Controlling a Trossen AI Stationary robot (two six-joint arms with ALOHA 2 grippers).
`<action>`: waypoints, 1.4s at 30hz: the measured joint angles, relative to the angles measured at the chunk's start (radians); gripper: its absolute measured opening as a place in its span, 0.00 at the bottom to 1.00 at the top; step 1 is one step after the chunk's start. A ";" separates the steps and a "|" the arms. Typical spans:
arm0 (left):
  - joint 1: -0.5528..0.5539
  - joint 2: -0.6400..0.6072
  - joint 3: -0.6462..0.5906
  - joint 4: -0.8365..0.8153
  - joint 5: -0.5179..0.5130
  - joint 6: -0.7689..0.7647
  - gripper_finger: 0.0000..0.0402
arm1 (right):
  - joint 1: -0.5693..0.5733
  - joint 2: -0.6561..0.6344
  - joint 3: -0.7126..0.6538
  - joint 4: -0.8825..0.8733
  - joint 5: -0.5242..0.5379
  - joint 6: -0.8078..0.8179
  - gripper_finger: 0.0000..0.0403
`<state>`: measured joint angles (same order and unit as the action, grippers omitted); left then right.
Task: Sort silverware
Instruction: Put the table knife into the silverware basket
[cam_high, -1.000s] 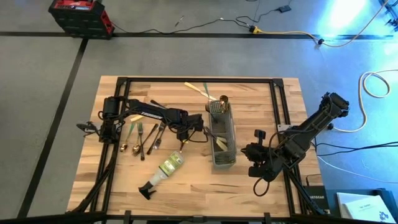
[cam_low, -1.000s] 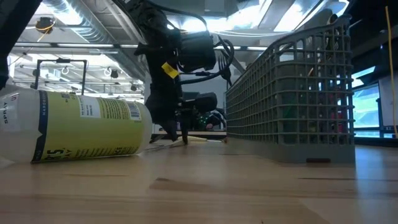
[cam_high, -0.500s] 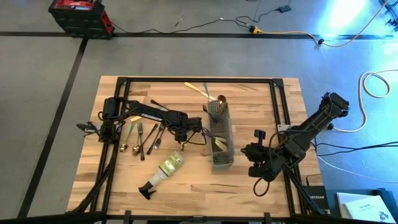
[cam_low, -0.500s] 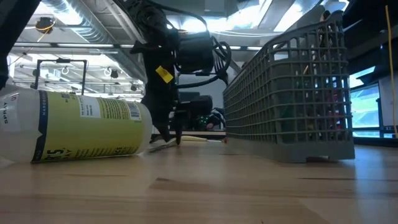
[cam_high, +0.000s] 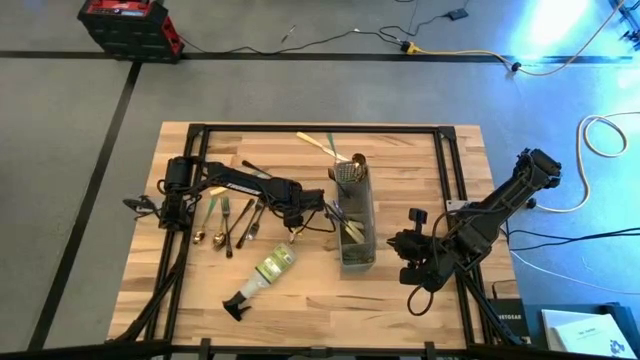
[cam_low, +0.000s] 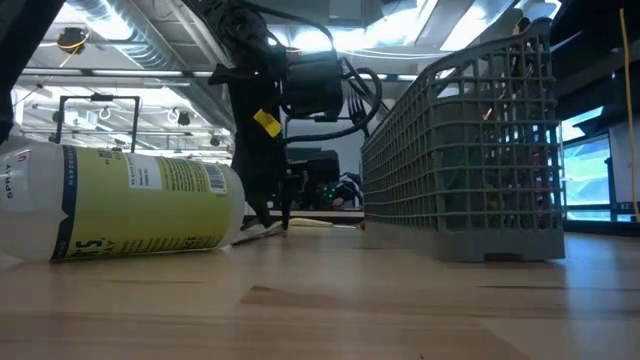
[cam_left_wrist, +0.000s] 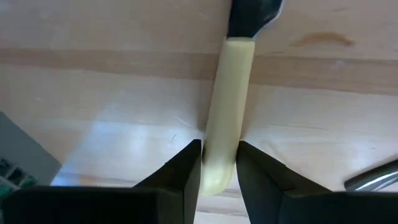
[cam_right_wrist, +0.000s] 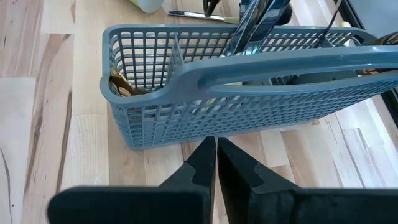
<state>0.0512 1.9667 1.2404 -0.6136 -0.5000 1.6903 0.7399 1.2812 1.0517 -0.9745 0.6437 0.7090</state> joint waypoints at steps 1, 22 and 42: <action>-0.003 -0.001 0.000 0.001 -0.005 -0.004 0.21 | 0.000 0.000 0.000 0.000 0.000 0.000 0.00; -0.025 -0.002 0.010 0.044 -0.079 0.051 0.21 | 0.000 0.000 0.000 0.000 0.000 0.000 0.00; -0.042 -0.046 0.118 -0.080 -0.118 -0.181 0.21 | 0.000 0.000 0.000 0.000 -0.001 0.000 0.00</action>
<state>0.0093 1.9206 1.3582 -0.6937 -0.6178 1.5097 0.7403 1.2808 1.0519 -0.9747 0.6426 0.7087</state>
